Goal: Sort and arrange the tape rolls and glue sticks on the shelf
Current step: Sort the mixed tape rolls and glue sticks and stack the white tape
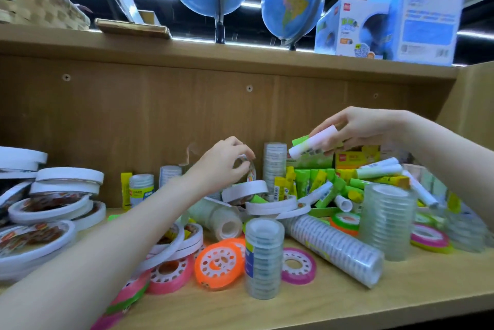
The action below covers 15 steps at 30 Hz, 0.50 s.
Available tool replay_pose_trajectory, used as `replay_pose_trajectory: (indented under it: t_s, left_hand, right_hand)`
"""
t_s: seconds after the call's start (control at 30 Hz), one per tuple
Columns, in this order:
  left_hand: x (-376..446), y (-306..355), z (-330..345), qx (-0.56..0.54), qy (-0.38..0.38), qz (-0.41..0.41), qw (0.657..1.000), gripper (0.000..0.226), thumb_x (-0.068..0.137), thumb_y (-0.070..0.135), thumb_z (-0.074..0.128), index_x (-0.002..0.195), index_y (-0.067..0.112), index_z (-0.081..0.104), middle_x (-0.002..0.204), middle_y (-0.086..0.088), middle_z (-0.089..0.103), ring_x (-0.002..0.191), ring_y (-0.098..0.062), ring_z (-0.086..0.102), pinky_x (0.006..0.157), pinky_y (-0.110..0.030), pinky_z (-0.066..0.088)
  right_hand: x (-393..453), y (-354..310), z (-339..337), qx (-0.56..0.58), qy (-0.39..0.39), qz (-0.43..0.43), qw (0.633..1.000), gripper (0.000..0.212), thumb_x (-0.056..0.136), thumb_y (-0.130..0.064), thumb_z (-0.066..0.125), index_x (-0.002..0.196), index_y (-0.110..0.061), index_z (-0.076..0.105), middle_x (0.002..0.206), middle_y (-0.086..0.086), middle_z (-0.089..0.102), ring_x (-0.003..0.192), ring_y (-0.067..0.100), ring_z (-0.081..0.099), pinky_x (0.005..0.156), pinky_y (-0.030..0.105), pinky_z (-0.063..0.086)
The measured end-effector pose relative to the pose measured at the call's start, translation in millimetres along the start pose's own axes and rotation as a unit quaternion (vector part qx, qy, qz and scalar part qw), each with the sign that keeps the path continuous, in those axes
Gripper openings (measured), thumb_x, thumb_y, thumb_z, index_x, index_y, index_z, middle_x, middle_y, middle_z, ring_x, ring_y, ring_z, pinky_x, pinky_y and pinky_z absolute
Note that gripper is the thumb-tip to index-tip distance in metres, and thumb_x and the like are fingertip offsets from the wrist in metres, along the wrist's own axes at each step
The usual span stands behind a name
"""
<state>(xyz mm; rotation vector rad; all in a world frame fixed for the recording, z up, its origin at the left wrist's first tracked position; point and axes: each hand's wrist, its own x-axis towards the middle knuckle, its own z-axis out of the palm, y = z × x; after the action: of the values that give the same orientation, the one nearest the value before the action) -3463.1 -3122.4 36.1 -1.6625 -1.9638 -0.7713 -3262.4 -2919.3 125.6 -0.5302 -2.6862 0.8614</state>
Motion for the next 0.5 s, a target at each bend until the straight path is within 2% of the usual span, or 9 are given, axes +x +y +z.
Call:
replay_pose_trajectory:
  t_s: [0.1, 0.17, 0.23, 0.3, 0.4, 0.5]
  left_hand:
    - [11, 15, 12, -0.004, -0.048, 0.034, 0.998, 0.028, 0.092, 0.026, 0.054, 0.118, 0.022, 0.060, 0.121, 0.000, 0.051, 0.110, -0.019, 0.047, 0.098, -0.034, 0.037]
    - [16, 21, 19, 0.005, -0.081, 0.048, 0.996, 0.032, 0.092, 0.033, 0.053, 0.123, 0.025, 0.056, 0.130, 0.001, 0.047, 0.118, -0.019, 0.042, 0.102, -0.036, 0.034]
    - [20, 24, 25, 0.007, -0.104, 0.058, 0.993, 0.034, 0.092, 0.035, 0.053, 0.124, 0.027, 0.055, 0.134, 0.002, 0.045, 0.121, -0.018, 0.039, 0.103, -0.031, 0.030]
    - [25, 27, 30, 0.013, -0.119, 0.065, 0.991, 0.032, 0.092, 0.035, 0.054, 0.123, 0.028, 0.057, 0.133, 0.002, 0.047, 0.120, -0.019, 0.040, 0.102, -0.030, 0.029]
    - [31, 29, 36, 0.009, -0.139, 0.064, 0.988, 0.030, 0.091, 0.035, 0.056, 0.120, 0.028, 0.059, 0.131, 0.003, 0.049, 0.120, -0.019, 0.041, 0.104, -0.036, 0.031]
    - [33, 31, 42, -0.004, -0.153, 0.067, 0.986, 0.029, 0.090, 0.036, 0.057, 0.117, 0.026, 0.062, 0.128, 0.001, 0.051, 0.121, -0.018, 0.042, 0.103, -0.038, 0.034]
  right_hand:
    - [7, 25, -4, -0.136, -0.022, 0.060, 0.989, 0.030, 0.082, -0.007, 0.064, 0.106, -0.023, 0.069, 0.107, 0.003, 0.068, 0.084, 0.013, 0.062, 0.077, 0.027, 0.053]
    - [13, 32, 6, -0.157, -0.036, 0.078, 0.984, 0.030, 0.079, -0.009, 0.067, 0.099, -0.031, 0.070, 0.104, 0.000, 0.069, 0.083, 0.012, 0.062, 0.073, 0.024, 0.053]
    - [19, 32, 20, -0.148, -0.057, 0.068, 0.985, 0.031, 0.079, -0.007, 0.067, 0.101, -0.028, 0.070, 0.093, -0.006, 0.067, 0.079, 0.008, 0.062, 0.067, 0.018, 0.051]
    - [26, 32, 31, -0.204, -0.069, 0.041, 0.976, 0.032, 0.078, -0.001, 0.065, 0.100, -0.023, 0.071, 0.082, -0.011, 0.061, 0.077, 0.006, 0.057, 0.062, 0.014, 0.045]
    - [33, 32, 40, -0.311, -0.079, 0.029, 0.947, 0.032, 0.080, -0.002, 0.061, 0.103, -0.021, 0.071, 0.090, -0.009, 0.058, 0.088, 0.008, 0.051, 0.065, 0.016, 0.042]
    - [32, 36, 42, -0.357, -0.089, 0.038, 0.929, 0.031, 0.079, -0.013, 0.069, 0.108, -0.025, 0.068, 0.088, -0.014, 0.048, 0.090, 0.010, 0.044, 0.068, 0.024, 0.040]
